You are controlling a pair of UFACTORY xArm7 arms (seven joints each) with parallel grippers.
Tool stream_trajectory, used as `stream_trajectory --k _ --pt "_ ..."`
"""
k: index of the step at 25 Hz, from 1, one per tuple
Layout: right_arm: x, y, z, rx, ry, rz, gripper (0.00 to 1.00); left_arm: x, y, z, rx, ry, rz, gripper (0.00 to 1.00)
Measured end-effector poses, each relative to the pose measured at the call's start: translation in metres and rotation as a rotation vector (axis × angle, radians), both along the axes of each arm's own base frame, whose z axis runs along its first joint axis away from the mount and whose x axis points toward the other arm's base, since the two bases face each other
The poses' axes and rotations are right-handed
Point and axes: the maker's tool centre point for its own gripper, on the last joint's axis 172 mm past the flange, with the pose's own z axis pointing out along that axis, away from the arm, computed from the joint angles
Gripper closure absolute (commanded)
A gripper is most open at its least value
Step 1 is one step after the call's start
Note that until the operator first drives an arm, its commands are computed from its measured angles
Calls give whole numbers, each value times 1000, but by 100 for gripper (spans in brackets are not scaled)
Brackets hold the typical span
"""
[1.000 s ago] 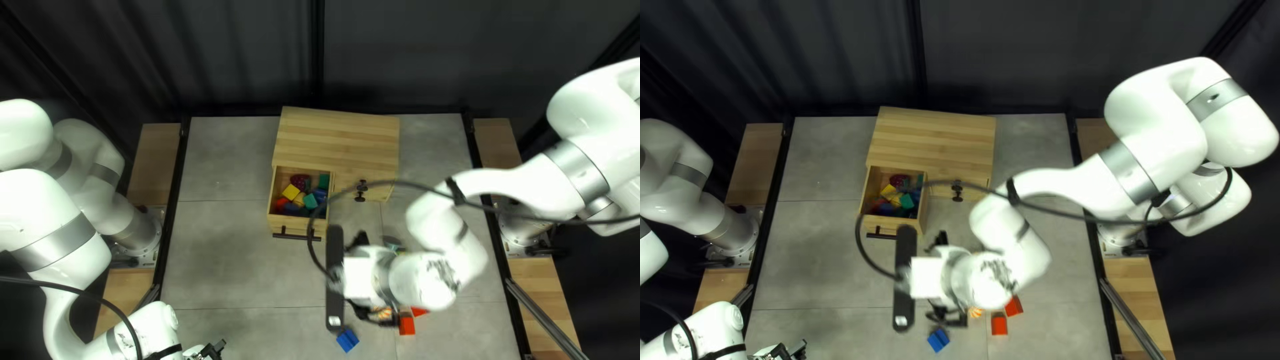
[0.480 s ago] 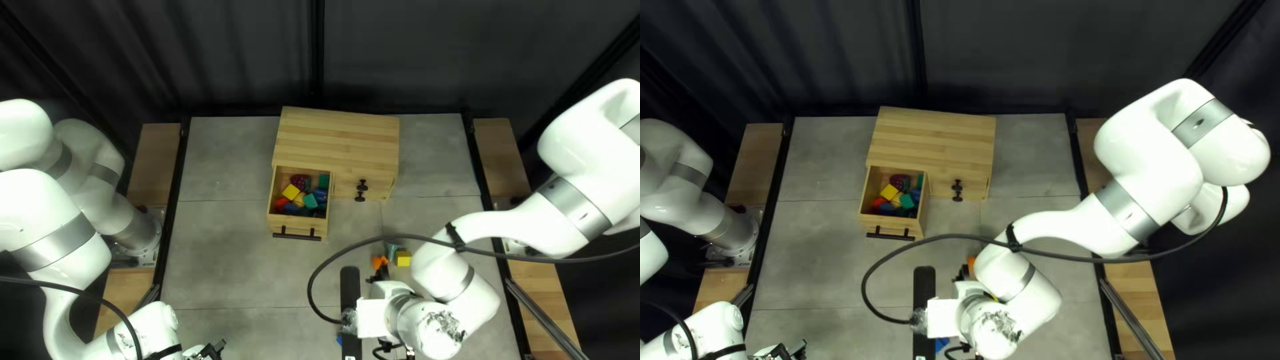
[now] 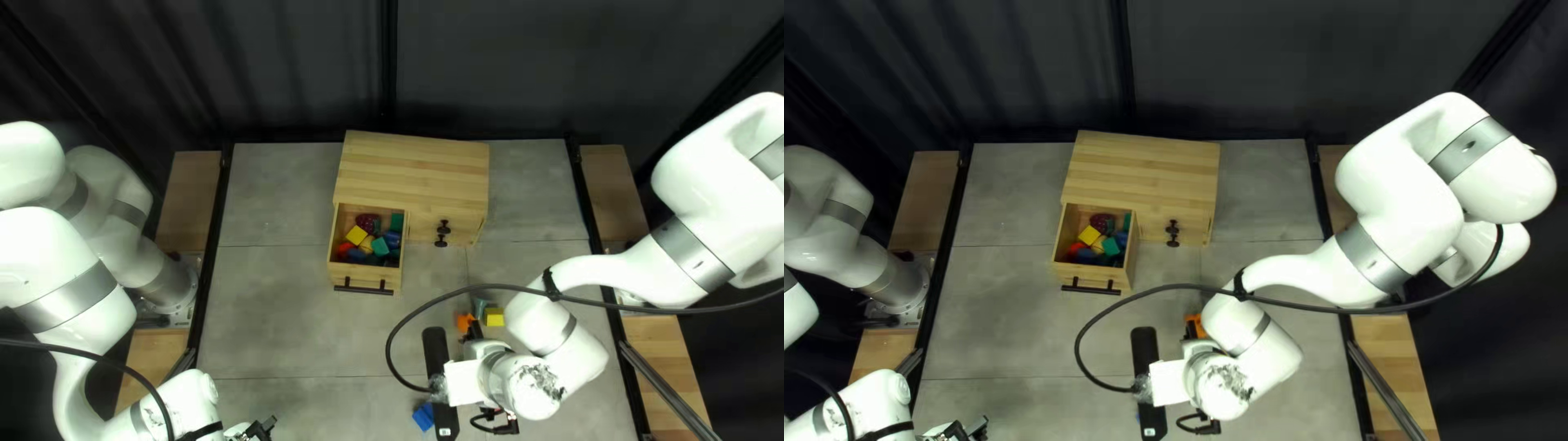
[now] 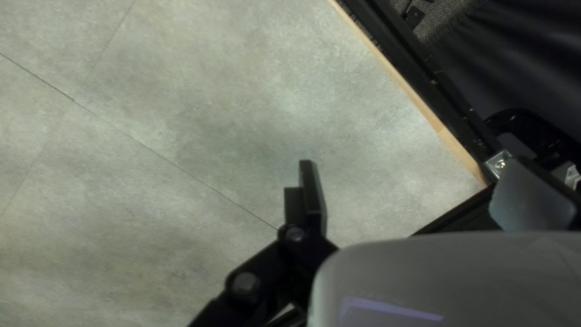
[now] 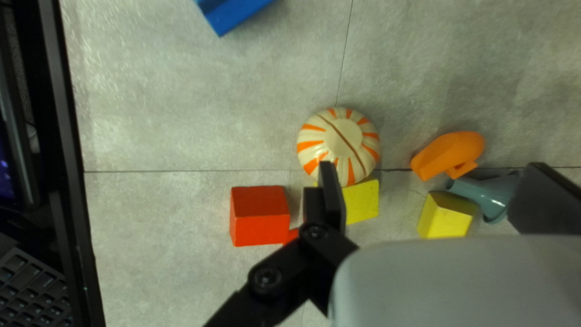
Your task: Open drawers and place objects into drawer and close
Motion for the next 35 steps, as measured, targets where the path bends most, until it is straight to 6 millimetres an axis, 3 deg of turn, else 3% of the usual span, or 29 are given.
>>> stream_trajectory --k 9,25,26,27,28,35 --pt "-4 8 -25 52 46 89 0 0 0 0 0 0 0 0" --pt "-5 6 -63 108 67 141 1 0 0 0 0 0 0 0" --pt "-5 6 -65 109 68 142 16 0 0 0 0 0 0 0" --pt "-4 7 -66 109 69 142 89 0 0 0 0 0 0 0" --pt "-4 7 -67 110 69 142 96 0 0 0 0 0 0 0" --pt "-5 5 -59 94 68 130 97 0 0 0 0 0 0 0"
